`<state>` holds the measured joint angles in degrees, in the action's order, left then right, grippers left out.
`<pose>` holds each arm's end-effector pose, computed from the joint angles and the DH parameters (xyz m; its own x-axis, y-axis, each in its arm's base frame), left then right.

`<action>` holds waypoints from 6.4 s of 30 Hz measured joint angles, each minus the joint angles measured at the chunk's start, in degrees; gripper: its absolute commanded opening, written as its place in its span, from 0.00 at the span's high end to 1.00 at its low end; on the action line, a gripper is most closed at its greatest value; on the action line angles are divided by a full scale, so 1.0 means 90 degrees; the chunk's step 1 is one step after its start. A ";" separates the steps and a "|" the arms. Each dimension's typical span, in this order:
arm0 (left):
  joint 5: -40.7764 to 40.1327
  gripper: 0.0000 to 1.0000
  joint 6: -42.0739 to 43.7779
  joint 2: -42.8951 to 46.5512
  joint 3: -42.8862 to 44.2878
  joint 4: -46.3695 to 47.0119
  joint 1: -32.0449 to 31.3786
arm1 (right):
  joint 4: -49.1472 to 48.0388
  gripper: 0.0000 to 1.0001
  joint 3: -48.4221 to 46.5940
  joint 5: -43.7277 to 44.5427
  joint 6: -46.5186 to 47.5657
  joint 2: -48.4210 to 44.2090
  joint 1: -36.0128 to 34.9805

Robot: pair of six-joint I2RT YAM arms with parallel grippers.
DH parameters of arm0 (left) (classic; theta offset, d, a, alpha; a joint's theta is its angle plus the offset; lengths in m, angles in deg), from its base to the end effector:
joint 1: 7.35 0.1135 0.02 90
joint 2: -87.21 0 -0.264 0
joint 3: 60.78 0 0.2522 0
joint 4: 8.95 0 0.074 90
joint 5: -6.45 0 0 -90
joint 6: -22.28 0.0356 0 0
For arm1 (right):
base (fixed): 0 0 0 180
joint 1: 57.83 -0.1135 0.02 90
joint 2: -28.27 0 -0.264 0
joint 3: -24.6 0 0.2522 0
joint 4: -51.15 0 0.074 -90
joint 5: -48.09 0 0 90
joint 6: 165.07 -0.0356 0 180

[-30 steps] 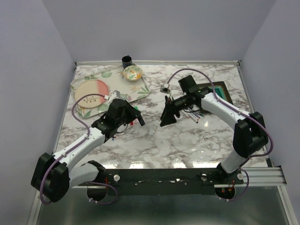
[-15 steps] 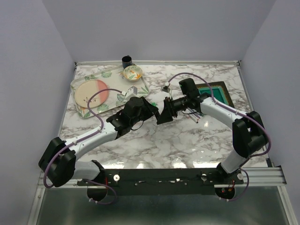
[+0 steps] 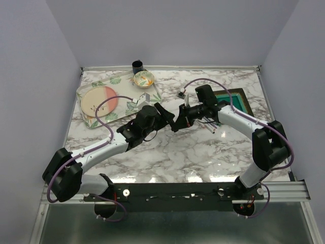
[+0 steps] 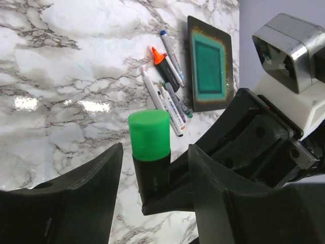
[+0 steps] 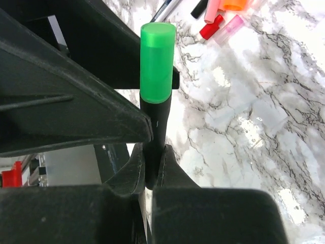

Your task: Open the pen caps

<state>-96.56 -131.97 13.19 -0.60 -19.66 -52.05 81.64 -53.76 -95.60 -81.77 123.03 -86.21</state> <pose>0.2125 -0.1990 0.2618 -0.6145 -0.6265 -0.4794 -0.0315 0.6267 -0.7786 0.2933 0.1910 0.2360 -0.7273 -0.3144 -0.6101 -0.6858 0.2979 0.6640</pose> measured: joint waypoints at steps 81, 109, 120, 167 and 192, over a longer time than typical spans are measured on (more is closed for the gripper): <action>0.2514 1.00 0.0617 0.0532 0.0090 -0.0107 0.1970 | 0.0464 0.99 -0.0867 0.0321 0.1797 0.0117 -0.0289; 0.2244 0.25 0.0845 0.1880 -0.0991 -0.0369 0.4078 | 0.1729 0.99 -0.1022 0.0721 0.2132 0.0372 -0.0423; 0.2072 0.21 -0.0250 0.2079 -0.2028 0.0743 0.2142 | 0.1729 0.99 -0.1010 0.0704 0.2159 0.0372 -0.0423; 0.0202 1.00 -0.2098 0.1163 -0.1724 0.1042 0.0843 | 0.1171 0.99 -0.0947 0.0566 0.2084 0.0372 -0.0539; 0.1384 0.93 -0.0153 0.1921 -0.2635 -0.0175 0.3891 | 0.1834 0.90 -0.1010 0.2382 0.2261 0.0544 0.0044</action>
<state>-84.11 -133.34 30.48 -24.32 -21.23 -17.04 98.14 -62.85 -74.16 -61.42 127.93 -85.81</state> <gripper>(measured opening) 0.370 0.067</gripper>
